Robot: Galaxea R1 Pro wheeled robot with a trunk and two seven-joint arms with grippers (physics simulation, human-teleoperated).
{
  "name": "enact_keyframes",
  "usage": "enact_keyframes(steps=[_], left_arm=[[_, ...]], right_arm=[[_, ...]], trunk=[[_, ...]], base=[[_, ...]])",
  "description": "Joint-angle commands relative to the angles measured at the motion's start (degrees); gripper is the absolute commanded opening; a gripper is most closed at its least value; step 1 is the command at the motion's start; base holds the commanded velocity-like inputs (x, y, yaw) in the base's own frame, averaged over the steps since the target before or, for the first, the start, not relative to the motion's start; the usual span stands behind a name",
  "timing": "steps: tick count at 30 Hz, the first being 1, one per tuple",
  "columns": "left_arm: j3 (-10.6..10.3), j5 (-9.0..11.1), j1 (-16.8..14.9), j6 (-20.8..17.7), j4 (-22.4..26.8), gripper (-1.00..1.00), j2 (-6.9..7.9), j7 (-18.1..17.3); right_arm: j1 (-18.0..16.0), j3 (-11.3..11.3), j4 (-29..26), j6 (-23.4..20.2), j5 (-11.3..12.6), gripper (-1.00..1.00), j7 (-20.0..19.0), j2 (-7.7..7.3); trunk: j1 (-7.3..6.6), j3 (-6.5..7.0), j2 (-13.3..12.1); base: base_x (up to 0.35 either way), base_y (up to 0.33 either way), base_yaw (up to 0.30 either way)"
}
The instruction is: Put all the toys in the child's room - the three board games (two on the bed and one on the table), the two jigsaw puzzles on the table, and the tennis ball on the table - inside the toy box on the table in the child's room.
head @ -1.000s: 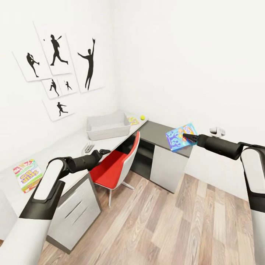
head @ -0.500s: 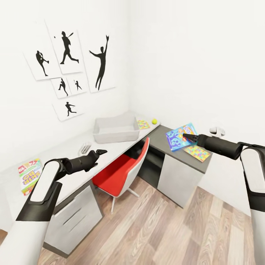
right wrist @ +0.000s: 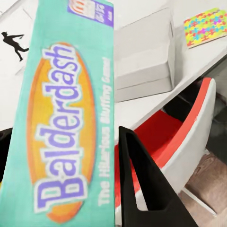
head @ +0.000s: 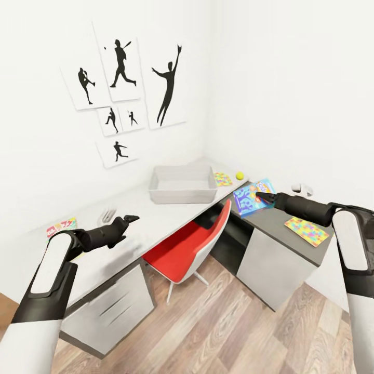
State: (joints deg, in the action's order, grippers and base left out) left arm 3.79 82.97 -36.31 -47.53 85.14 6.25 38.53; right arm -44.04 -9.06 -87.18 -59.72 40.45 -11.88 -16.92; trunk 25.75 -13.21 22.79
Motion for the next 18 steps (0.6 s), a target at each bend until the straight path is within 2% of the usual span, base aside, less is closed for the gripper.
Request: enact_keyframes(steps=[1,7,9,18], left_arm=[[0.10,0.60,-0.04,-0.10,0.05,1.00,-0.05,0.80],[0.28,0.62,0.05,-0.11,0.11,1.00,-0.13,1.49],[0.27,0.57,0.03,-0.11,0.11,1.00,-0.14,1.56],[0.25,0.09,0.01,-0.11,0.09,1.00,-0.26,1.73]], right_arm=[[-0.08,-0.09,0.42,-0.28,-0.15,-1.00,-0.20,0.45],[-0.13,-0.08,1.94,-0.28,-0.33,-1.00,1.93,3.14],[-0.04,-0.09,1.84,-0.28,-0.34,-1.00,2.38,3.56],[0.53,-0.40,-3.08,-0.28,0.09,-1.00,2.53,3.93]], trunk=[[0.03,-0.16,0.13],[0.03,-0.43,0.13],[0.03,-0.48,0.13],[0.03,-0.53,0.13]], base=[[0.052,-0.001,0.259],[0.223,0.000,0.252],[0.308,0.000,0.139],[0.335,-0.002,0.032]])
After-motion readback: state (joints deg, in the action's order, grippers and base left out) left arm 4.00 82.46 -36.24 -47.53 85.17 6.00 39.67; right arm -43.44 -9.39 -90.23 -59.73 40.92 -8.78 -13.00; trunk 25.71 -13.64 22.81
